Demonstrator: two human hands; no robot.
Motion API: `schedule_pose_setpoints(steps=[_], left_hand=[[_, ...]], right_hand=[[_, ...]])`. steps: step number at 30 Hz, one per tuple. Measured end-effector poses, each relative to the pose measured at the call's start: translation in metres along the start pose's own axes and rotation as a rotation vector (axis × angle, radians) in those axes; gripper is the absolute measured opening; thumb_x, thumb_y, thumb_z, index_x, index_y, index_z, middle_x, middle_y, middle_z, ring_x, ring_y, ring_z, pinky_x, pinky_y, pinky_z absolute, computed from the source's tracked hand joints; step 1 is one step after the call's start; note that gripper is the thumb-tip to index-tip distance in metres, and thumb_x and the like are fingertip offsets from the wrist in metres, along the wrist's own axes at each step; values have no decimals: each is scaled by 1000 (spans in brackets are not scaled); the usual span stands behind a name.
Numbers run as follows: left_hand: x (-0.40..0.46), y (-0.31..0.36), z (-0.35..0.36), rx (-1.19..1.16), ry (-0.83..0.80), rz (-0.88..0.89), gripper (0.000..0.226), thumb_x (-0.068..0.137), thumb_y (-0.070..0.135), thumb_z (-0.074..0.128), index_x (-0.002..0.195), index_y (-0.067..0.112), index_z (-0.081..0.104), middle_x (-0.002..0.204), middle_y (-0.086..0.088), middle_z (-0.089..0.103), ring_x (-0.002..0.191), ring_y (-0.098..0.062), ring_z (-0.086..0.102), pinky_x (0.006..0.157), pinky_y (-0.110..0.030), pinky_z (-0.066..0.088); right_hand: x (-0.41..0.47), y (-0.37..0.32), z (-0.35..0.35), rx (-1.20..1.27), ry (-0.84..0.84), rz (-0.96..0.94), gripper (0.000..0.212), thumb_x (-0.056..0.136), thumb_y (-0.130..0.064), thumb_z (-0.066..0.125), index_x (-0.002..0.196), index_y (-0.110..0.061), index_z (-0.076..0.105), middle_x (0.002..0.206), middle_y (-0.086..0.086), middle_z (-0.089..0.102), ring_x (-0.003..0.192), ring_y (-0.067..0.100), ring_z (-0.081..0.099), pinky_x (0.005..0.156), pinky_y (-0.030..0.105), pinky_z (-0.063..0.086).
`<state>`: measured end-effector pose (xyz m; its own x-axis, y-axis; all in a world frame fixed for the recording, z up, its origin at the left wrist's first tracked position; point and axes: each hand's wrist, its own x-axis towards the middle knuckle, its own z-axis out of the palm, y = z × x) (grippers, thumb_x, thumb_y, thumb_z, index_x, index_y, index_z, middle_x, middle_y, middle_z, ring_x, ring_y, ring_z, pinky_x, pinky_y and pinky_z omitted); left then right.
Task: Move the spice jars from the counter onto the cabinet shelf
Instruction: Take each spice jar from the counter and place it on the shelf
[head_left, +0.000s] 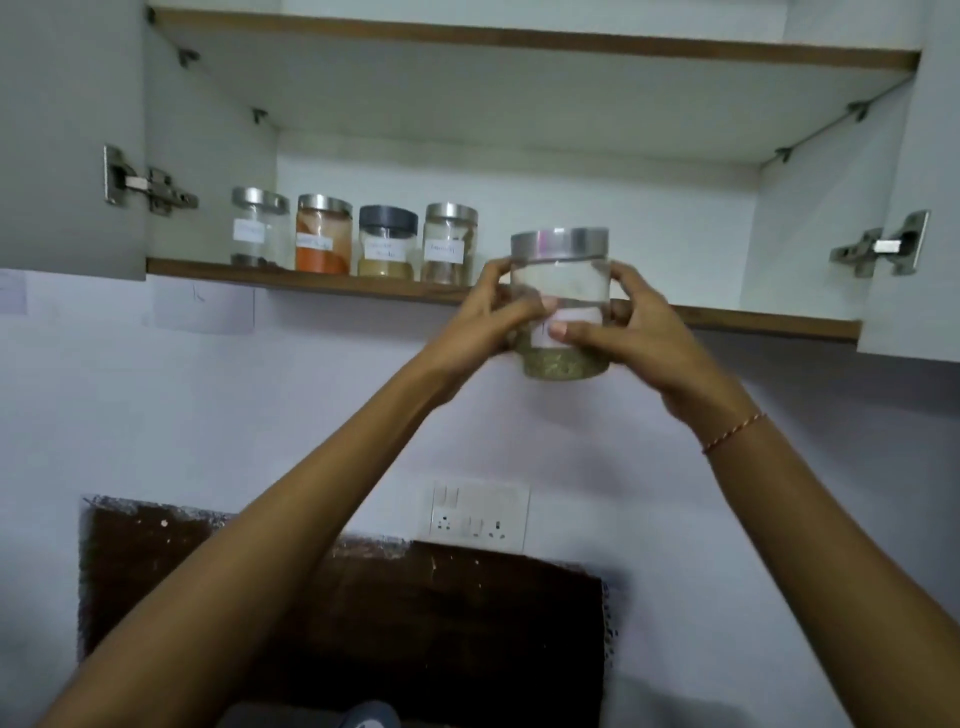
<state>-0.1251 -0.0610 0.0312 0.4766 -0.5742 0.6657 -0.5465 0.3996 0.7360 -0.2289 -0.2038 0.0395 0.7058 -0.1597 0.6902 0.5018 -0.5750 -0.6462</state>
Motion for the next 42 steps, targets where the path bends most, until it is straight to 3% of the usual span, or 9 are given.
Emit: schedule_pose_setpoints(steps=[4,8,12,16,19,28,32,38,42], left_hand=[[53,25,-14,175,194,167,58,84,32,64,134,20,37,114,-10,53,102,-17,60,75,-24,56],[98,10,-30,119,394,111,51,85,25,65,128,7,44,121,-15,57,111,-24,58,90,-35,53],[126,-10,-51,-3,234,-70,43,96,33,46,132,9,45,128,-18,53,108,-23,57,91,-33,49],[144,-17,-70,14,92,-235,64,93,60,24,143,21,32,146,-21,34,135,-35,33,111,-43,28],[152,-13,-69,58,81,-293,71,91,63,24,144,16,29,141,-18,40,128,-31,41,108,-41,34],[162,-22,-80,-23,107,-446,101,82,76,9,145,-2,19,155,-15,18,144,-30,16,117,-48,13],[162,-20,-79,36,54,-480,102,80,78,10,146,1,15,156,-15,16,143,-34,17,115,-48,20],[148,-20,-67,174,299,-278,90,86,72,10,136,4,41,91,-9,61,83,-17,58,78,-28,46],[103,-27,-41,281,469,67,51,95,57,21,80,27,60,83,8,64,80,-3,59,80,-28,46]], right_hand=[[67,-16,-13,44,14,-45,74,71,-26,77,134,-24,38,117,8,63,103,14,64,69,21,56],[128,-8,-2,-38,-6,10,73,73,-31,76,135,-18,40,120,6,62,104,14,61,63,15,50],[164,25,8,28,12,136,63,75,-20,75,129,-8,46,122,12,61,107,23,61,79,28,52],[179,43,14,134,-8,177,60,77,-13,73,129,-7,44,116,7,61,105,21,61,75,26,51],[190,46,17,159,21,197,59,78,-8,71,130,-6,42,116,6,59,93,15,61,65,20,50],[210,65,29,85,64,350,66,80,-7,69,136,-4,35,132,15,52,103,23,56,83,32,50],[209,64,31,57,53,334,63,81,-4,67,135,-2,34,134,17,49,113,26,54,63,21,50],[191,56,29,-175,182,221,61,88,-5,53,142,-7,24,140,15,40,118,23,46,81,19,38],[133,55,18,-313,391,-35,57,88,-7,49,141,-15,30,136,13,44,105,12,45,84,15,34]])
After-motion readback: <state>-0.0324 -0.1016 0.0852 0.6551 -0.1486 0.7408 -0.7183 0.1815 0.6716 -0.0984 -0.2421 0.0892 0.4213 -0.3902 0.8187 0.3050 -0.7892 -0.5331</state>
